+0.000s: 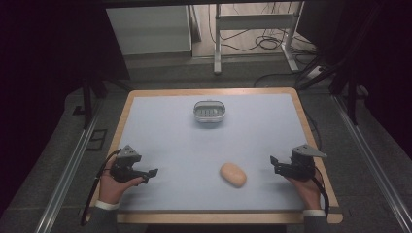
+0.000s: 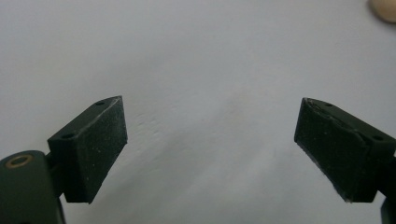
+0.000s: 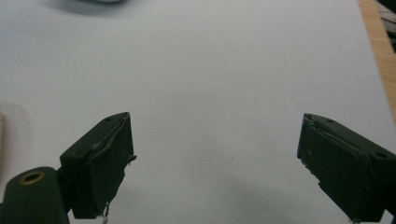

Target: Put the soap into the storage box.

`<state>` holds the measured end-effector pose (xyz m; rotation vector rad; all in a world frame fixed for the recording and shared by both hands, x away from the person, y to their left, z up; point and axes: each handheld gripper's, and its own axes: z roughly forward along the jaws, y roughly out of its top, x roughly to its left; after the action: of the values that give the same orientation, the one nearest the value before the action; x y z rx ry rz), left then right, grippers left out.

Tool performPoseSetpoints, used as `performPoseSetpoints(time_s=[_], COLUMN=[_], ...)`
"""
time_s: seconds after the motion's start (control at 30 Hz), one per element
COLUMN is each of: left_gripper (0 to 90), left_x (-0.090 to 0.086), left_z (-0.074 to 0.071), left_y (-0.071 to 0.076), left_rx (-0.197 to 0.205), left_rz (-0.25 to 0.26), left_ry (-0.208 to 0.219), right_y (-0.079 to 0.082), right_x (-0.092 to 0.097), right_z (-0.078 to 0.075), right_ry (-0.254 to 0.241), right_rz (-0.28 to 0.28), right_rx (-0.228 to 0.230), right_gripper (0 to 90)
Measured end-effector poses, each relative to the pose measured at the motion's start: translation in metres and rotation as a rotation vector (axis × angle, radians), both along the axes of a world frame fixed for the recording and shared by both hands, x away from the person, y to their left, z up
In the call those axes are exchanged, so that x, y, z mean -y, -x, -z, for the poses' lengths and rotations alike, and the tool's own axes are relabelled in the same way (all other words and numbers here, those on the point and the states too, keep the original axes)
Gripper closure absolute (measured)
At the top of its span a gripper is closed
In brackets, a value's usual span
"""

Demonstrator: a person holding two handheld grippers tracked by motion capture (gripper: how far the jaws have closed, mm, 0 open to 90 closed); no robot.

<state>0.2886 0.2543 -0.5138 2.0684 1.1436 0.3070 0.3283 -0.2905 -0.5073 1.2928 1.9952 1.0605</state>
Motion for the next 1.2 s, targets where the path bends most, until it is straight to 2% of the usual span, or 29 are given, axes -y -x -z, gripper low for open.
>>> performPoseSetpoints(time_s=[0.03, 0.07, 0.17, 0.23, 0.27, 0.33, 0.4, 0.5, 0.73, 1.07, 1.2], left_gripper=[9.7, 9.7, 9.6, 9.6, 9.7, 9.7, 9.7, 9.7, 9.6, 9.6, 9.6], left_x=[0.000, 0.001, 0.001, 0.000, -0.001, -0.002, -0.001, -0.001, 0.001, 0.001, 0.002], left_z=[-0.001, -0.001, 0.000, 0.001, 0.001, -0.001, -0.005, -0.006, -0.003, -0.003, -0.003], left_y=[0.000, 0.000, 0.002, 0.003, 0.003, 0.004, 0.005, 0.004, -0.001, 0.000, -0.001], left_rx=[-0.001, 0.003, 0.005, 0.002, 0.002, 0.007, 0.019, 0.022, 0.008, 0.010, 0.007], left_rz=[0.010, 0.007, 0.006, 0.007, 0.004, 0.001, 0.007, 0.005, 0.006, 0.006, 0.009], left_ry=[0.014, 0.009, -0.010, -0.012, -0.010, -0.001, 0.003, 0.001, -0.012, -0.010, -0.011], right_y=[0.000, 0.000, 0.000, 0.001, 0.003, 0.005, 0.009, 0.010, 0.011, 0.016, 0.016], right_x=[0.000, 0.002, 0.002, 0.000, -0.004, -0.005, -0.007, -0.007, 0.000, 0.000, -0.001], right_z=[0.000, 0.000, -0.002, -0.005, -0.007, -0.007, -0.007, -0.007, -0.009, -0.017, -0.020], right_ry=[0.000, -0.015, -0.013, 0.017, 0.048, 0.055, 0.052, 0.061, -0.009, 0.043, 0.035], right_rz=[0.000, 0.023, 0.032, 0.024, 0.023, 0.016, -0.024, -0.027, -0.049, -0.037, -0.048], right_rx=[0.000, -0.010, -0.023, -0.025, -0.011, -0.014, -0.037, -0.039, -0.063, -0.050, -0.049], right_gripper=[10.8, 10.8, 10.8, 10.8, 10.8, 10.6, 10.7, 10.7, 11.2, 12.7, 13.9])
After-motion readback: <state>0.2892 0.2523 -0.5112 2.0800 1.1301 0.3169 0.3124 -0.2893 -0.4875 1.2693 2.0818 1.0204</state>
